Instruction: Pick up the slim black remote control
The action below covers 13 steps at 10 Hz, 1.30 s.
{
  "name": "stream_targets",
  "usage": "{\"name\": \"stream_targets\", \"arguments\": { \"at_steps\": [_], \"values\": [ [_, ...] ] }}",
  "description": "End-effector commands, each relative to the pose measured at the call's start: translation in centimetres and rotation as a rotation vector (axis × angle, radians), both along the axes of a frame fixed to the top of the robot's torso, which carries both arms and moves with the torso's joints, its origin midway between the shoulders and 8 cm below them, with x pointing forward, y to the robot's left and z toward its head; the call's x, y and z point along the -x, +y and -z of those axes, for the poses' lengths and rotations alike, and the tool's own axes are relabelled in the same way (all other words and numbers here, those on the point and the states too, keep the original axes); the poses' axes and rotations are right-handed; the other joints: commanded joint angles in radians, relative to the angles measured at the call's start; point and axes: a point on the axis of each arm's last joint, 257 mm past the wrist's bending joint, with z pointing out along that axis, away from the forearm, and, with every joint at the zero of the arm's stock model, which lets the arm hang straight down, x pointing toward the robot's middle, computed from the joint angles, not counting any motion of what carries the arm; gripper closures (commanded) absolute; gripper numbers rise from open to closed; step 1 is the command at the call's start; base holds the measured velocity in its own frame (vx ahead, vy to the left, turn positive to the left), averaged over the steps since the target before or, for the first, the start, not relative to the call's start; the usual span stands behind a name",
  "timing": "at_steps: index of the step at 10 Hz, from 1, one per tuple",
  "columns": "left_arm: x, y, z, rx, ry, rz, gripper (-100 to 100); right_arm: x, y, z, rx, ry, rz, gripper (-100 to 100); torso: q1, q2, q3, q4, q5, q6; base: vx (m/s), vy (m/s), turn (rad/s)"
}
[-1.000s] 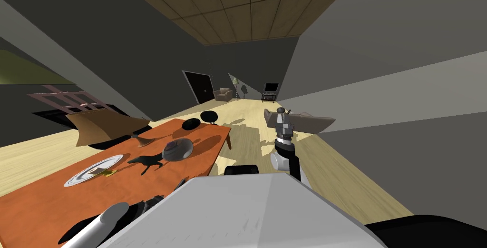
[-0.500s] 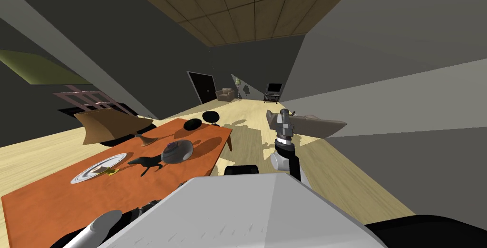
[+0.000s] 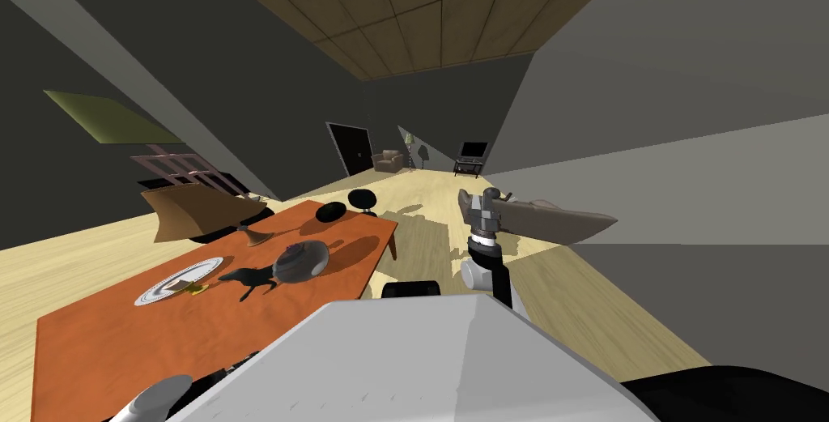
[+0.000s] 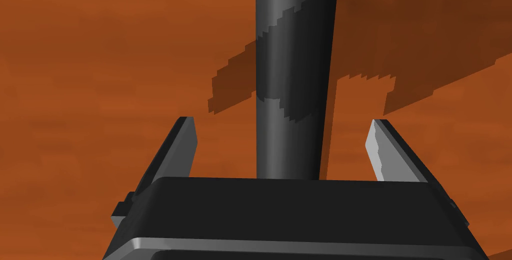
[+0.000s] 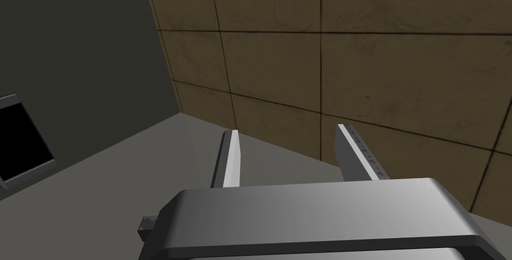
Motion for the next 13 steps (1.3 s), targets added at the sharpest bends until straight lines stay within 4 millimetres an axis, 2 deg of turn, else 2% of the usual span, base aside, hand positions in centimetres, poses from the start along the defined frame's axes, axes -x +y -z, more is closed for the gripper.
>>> {"name": "stream_targets", "arguments": {
  "at_steps": [1,4,6,9,11,12,13],
  "values": [
    [0.4,0.0,0.1,-0.003,-0.001,0.025,-100,0.0,0.0,0.0,0.000,0.000,0.000,0,0.000,0.000,0.000,0.000,0.000,0.000,0.086,-0.007,0.073],
    [2.0,-0.2,0.5,0.004,-0.001,0.034,-100,0.0,0.0,0.0,0.000,0.000,0.000,0,0.000,0.000,0.000,0.000,0.000,0.001,0.094,-0.007,0.103],
    [2.0,-0.2,0.5,-0.001,-0.003,0.060,-100,0.0,0.0,0.0,0.000,0.000,0.000,0,0.000,0.000,0.000,0.000,0.000,0.001,0.055,-0.011,0.012],
    [3.5,-0.6,1.0,0.006,-0.006,0.076,-100,0.0,0.0,0.0,0.000,0.000,0.000,0,0.000,0.002,0.001,0.000,0.000,0.001,0.080,-0.006,0.105],
    [3.4,-0.6,1.0,0.004,-0.006,0.083,-100,0.0,0.0,0.0,0.000,0.000,0.000,0,0.000,0.000,0.000,0.000,0.000,0.001,0.056,-0.008,0.027],
    [3.4,-0.6,1.0,0.003,-0.006,0.087,100,0.0,0.0,0.0,0.000,0.000,0.000,0,0.001,0.003,0.001,0.001,0.000,0.001,0.007,-0.001,0.000],
    [3.4,-0.6,1.0,0.003,-0.006,0.087,100,0.0,0.0,0.0,0.000,0.000,0.000,0,0.001,0.005,0.003,0.001,0.000,0.001,0.000,0.000,0.000]
  ]
}}
